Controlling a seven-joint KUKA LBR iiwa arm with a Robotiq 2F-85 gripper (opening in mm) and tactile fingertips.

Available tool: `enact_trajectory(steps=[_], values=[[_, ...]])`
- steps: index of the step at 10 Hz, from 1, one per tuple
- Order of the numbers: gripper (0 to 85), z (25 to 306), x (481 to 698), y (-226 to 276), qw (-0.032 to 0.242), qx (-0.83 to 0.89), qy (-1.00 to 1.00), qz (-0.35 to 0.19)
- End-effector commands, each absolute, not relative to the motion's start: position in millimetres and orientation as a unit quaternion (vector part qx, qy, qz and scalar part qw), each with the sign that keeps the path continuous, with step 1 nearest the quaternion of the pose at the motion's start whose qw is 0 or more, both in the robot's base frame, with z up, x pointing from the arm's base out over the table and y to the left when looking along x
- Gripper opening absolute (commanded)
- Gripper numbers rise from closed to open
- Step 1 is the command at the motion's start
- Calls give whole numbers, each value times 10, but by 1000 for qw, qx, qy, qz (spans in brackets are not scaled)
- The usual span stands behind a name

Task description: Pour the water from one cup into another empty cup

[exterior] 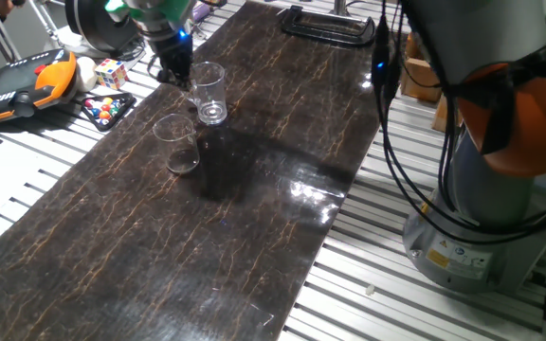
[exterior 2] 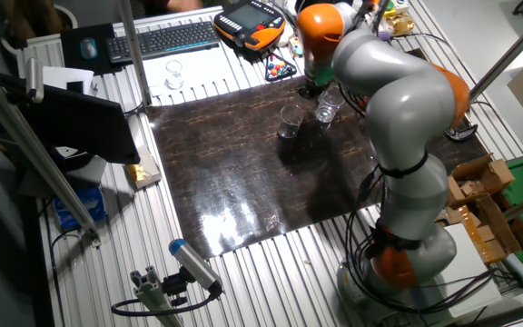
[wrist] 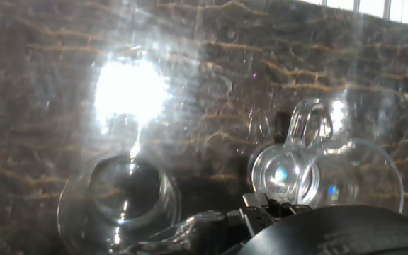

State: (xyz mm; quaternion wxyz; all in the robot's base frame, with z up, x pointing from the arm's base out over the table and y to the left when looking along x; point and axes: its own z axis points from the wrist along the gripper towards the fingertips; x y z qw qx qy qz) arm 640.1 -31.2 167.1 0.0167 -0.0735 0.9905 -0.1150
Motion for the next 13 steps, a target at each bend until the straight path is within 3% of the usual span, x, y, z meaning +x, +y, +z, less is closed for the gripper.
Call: enact_trajectory(steps=[1,12,13], values=[[7,1654,6445,-283,18,-77,989,-122],[7,1494,6651,-337,34,-110,984,-139],[50,1476,6663,-342,36,-111,983,-140]])
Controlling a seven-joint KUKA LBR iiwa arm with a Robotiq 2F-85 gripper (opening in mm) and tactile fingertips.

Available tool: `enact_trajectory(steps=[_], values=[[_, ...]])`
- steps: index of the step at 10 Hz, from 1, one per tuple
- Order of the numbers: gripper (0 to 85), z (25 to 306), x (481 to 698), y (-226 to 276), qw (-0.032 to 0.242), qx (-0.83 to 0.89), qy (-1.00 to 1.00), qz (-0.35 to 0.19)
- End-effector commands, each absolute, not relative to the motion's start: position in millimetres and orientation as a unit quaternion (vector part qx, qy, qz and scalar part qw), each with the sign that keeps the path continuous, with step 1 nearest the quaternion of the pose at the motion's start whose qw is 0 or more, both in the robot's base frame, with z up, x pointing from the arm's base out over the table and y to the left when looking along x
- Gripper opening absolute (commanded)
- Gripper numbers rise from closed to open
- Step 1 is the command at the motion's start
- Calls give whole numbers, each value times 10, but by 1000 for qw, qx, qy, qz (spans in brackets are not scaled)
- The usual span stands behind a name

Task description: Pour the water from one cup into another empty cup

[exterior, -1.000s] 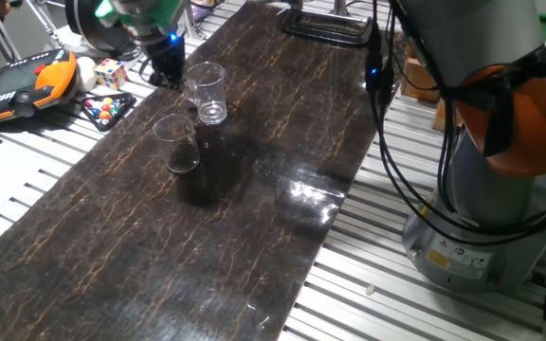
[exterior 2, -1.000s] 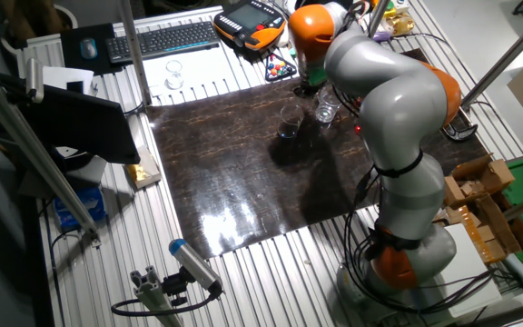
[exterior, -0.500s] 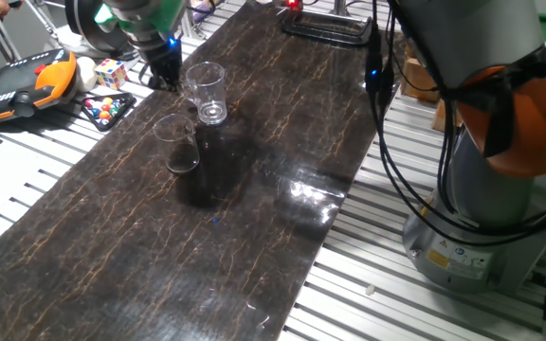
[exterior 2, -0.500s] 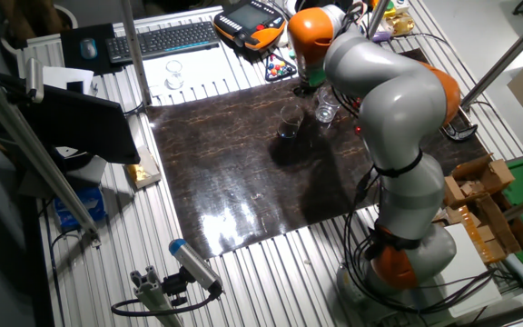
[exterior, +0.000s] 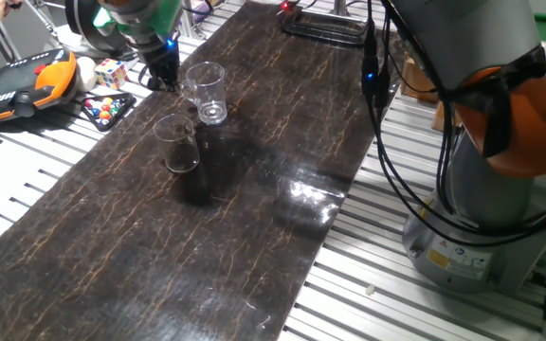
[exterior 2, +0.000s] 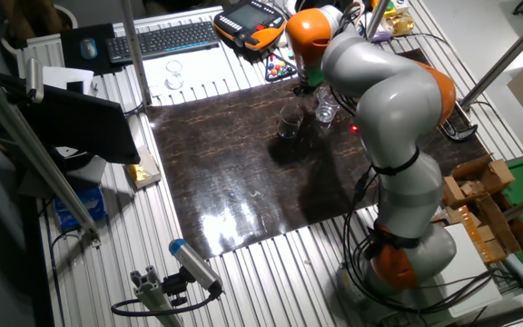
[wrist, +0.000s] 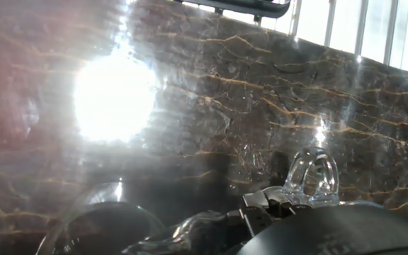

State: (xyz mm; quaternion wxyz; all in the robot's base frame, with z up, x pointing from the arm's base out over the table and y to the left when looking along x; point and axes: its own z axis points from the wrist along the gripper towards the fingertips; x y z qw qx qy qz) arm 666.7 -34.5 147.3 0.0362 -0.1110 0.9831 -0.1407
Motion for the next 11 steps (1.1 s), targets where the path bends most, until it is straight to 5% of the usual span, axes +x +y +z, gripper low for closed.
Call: enact_trajectory(steps=[1,5,11], values=[[137,1460,6671,-351,37,-112,983,-141],[377,1406,6707,-382,53,-117,982,-139],[380,1387,6763,-378,52,-112,981,-149]])
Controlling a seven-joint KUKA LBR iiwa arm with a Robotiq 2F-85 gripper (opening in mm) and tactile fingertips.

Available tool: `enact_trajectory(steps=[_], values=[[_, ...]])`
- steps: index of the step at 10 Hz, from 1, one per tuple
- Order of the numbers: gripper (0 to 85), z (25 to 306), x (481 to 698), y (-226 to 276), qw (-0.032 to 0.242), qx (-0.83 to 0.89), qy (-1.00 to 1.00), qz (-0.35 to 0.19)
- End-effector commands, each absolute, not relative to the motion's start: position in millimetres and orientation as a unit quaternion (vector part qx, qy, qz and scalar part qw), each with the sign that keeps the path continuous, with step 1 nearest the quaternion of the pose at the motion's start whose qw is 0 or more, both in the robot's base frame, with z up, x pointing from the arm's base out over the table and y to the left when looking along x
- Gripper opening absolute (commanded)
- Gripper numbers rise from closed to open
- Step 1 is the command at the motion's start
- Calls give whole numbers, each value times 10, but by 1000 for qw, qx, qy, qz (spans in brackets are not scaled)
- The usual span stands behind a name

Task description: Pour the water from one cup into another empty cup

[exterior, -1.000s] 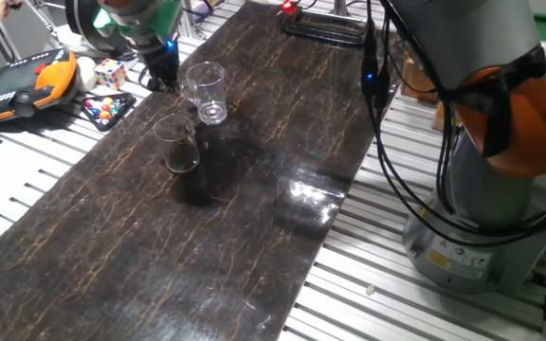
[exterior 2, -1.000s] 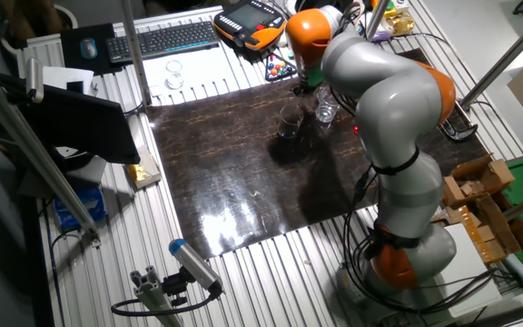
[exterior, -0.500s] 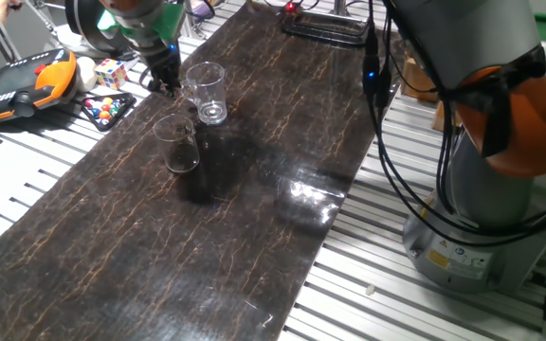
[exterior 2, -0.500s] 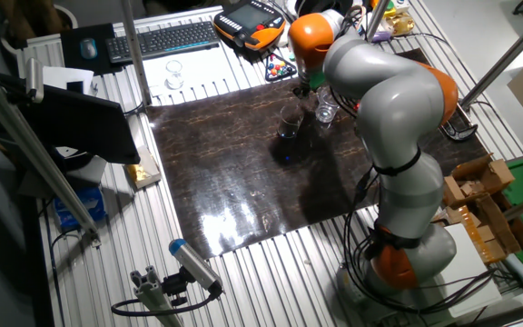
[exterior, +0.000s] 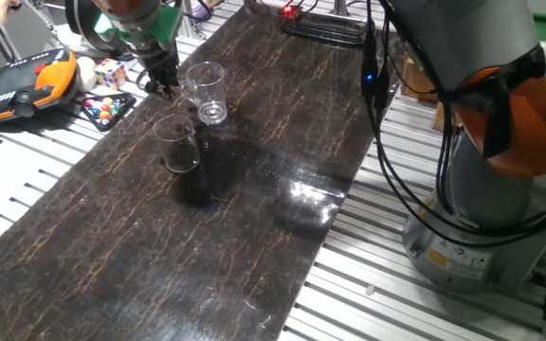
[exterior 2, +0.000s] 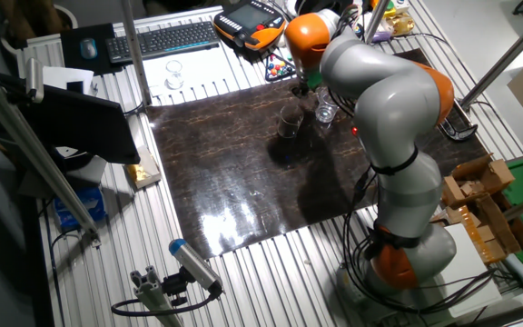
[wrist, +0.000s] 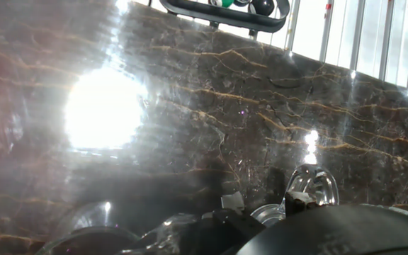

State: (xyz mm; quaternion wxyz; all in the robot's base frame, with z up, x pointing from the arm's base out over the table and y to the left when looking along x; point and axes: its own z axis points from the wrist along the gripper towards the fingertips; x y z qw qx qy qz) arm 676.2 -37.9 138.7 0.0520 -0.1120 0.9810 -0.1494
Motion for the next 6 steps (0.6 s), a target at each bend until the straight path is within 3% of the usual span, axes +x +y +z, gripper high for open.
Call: enact_trajectory(steps=[1,6], values=[[377,1385,6762,-380,51,-112,981,-147],[347,1385,6762,-380,52,-103,982,-150]])
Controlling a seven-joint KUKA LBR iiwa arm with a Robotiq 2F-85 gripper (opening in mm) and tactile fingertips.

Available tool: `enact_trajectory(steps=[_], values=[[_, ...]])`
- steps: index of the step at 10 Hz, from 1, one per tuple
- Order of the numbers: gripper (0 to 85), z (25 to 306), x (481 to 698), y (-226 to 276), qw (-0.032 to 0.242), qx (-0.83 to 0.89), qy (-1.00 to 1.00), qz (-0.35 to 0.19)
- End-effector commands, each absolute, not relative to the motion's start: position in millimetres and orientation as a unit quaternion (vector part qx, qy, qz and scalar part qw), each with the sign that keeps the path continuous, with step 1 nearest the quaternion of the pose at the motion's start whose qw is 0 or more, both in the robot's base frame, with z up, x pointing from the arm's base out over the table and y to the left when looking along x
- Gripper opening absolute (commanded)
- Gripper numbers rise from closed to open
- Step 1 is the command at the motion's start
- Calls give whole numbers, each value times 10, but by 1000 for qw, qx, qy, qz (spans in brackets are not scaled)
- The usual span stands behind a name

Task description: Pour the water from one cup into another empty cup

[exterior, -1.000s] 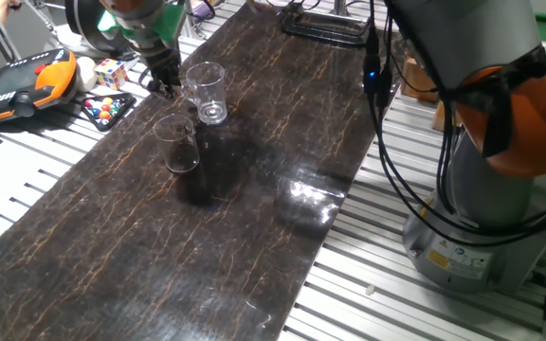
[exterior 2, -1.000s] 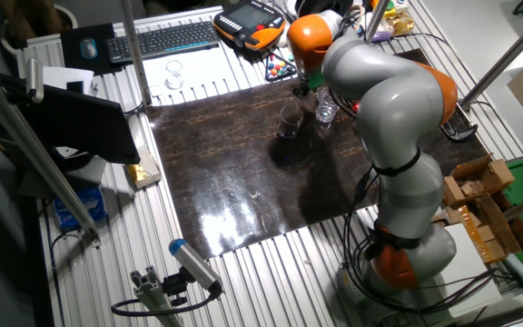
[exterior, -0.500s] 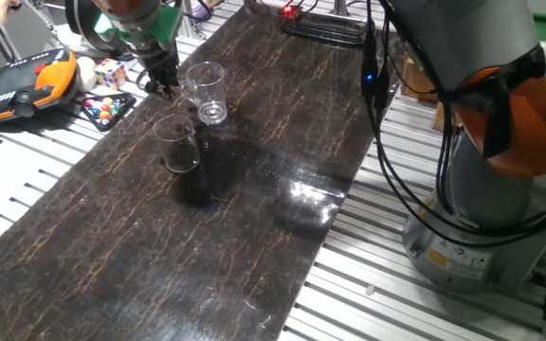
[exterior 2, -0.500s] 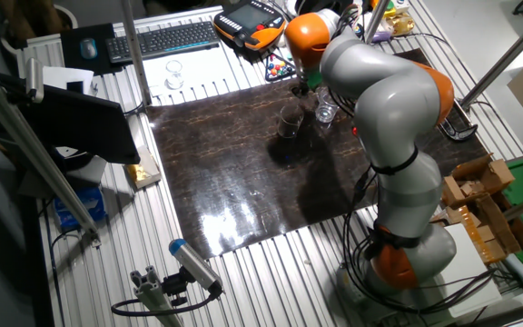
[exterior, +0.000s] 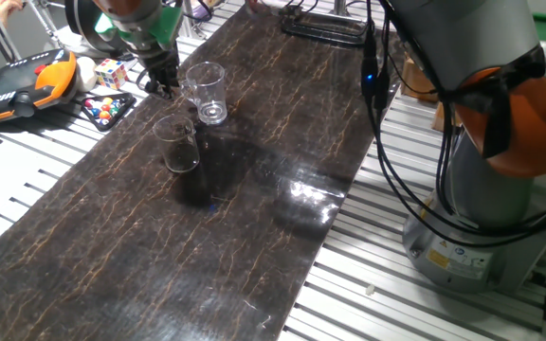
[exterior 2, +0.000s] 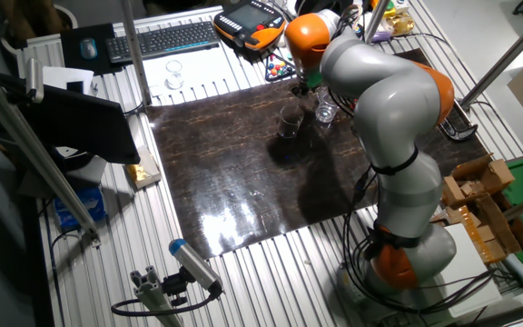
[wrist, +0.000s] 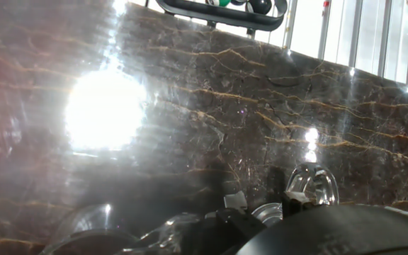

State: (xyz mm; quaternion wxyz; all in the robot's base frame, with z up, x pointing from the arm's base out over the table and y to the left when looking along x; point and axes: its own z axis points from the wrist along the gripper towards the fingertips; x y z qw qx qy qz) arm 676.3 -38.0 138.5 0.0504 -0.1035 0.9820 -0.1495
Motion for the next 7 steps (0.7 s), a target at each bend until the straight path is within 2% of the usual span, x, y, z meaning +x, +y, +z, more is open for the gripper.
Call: enact_trajectory(steps=[1,7], values=[[347,1385,6762,-380,48,-105,982,-150],[353,1381,6796,-433,54,-111,980,-157]])
